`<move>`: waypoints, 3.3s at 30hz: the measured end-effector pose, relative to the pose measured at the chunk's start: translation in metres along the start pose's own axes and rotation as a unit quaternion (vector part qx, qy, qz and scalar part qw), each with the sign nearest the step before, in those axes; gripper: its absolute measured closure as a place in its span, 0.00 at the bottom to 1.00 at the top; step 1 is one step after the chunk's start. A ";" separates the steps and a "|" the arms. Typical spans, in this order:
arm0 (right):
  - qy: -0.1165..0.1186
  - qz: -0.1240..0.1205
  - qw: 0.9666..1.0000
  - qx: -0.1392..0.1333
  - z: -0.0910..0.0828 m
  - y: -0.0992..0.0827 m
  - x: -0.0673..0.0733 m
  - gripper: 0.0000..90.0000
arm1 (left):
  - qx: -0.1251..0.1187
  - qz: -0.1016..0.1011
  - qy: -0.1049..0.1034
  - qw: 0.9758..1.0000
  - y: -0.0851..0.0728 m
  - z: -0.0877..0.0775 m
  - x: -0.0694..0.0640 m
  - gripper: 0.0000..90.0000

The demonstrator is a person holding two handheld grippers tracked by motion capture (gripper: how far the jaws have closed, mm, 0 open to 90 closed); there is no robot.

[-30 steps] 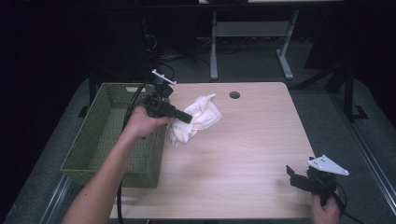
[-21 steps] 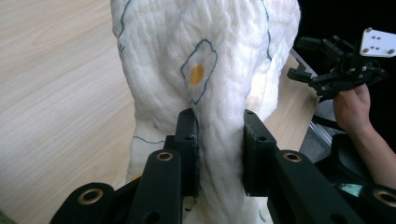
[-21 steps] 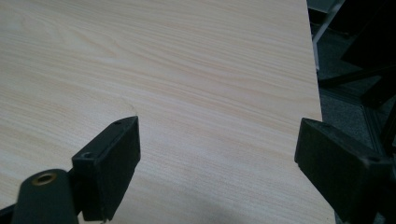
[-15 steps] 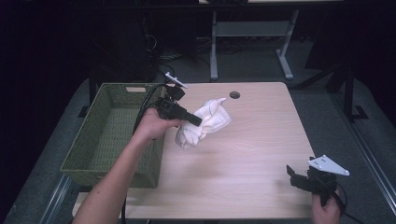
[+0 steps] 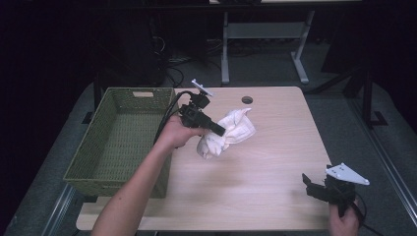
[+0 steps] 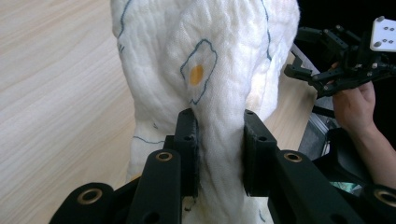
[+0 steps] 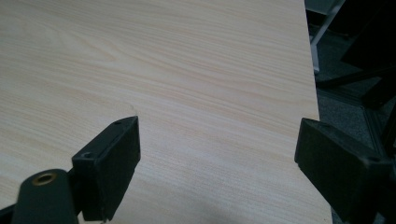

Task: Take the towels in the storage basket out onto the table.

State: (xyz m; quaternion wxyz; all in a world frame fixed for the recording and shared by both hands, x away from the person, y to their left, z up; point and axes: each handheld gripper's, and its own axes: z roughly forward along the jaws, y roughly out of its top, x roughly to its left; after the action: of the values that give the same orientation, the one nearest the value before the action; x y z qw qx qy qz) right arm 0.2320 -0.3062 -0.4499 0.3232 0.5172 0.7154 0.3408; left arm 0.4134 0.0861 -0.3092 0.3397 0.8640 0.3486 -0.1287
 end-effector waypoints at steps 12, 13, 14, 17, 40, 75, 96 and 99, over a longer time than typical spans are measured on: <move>0.001 0.001 1.000 -0.001 0.000 0.000 0.000 0.15 | 0.010 0.001 -0.011 1.000 0.009 0.028 -0.006 0.79; 0.001 0.002 1.000 -0.001 0.000 0.000 -0.001 0.15 | 0.011 -0.001 -0.012 1.000 0.009 0.031 -0.006 0.79; 0.001 0.002 1.000 -0.001 0.000 0.000 -0.001 0.15 | 0.012 -0.001 -0.013 1.000 0.009 0.033 -0.006 0.79; 0.001 0.002 1.000 -0.001 0.000 0.000 -0.001 0.15 | 0.016 0.001 -0.017 1.000 0.010 0.041 -0.007 0.79; 0.003 0.001 1.000 -0.003 -0.001 0.000 -0.001 0.15 | 0.030 -0.017 -0.019 0.999 0.007 0.089 -0.005 0.79; 0.005 -0.001 1.000 0.001 0.001 0.000 0.001 0.15 | 0.002 -0.045 0.003 0.999 -0.012 0.131 0.006 0.74; 0.005 -0.001 1.000 0.001 0.001 0.001 0.002 0.15 | -0.028 -0.045 0.006 0.999 -0.025 0.132 0.005 0.48; 0.004 -0.001 1.000 0.001 0.001 0.000 0.002 0.15 | -0.036 -0.034 0.008 0.999 -0.032 0.124 0.002 0.44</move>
State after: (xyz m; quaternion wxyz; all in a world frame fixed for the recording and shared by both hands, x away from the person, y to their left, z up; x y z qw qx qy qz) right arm 0.2324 -0.3041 -0.4505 0.3203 0.5156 0.7175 0.3417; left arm 0.3946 0.0197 -0.4170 0.3628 0.8401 0.3848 -0.1202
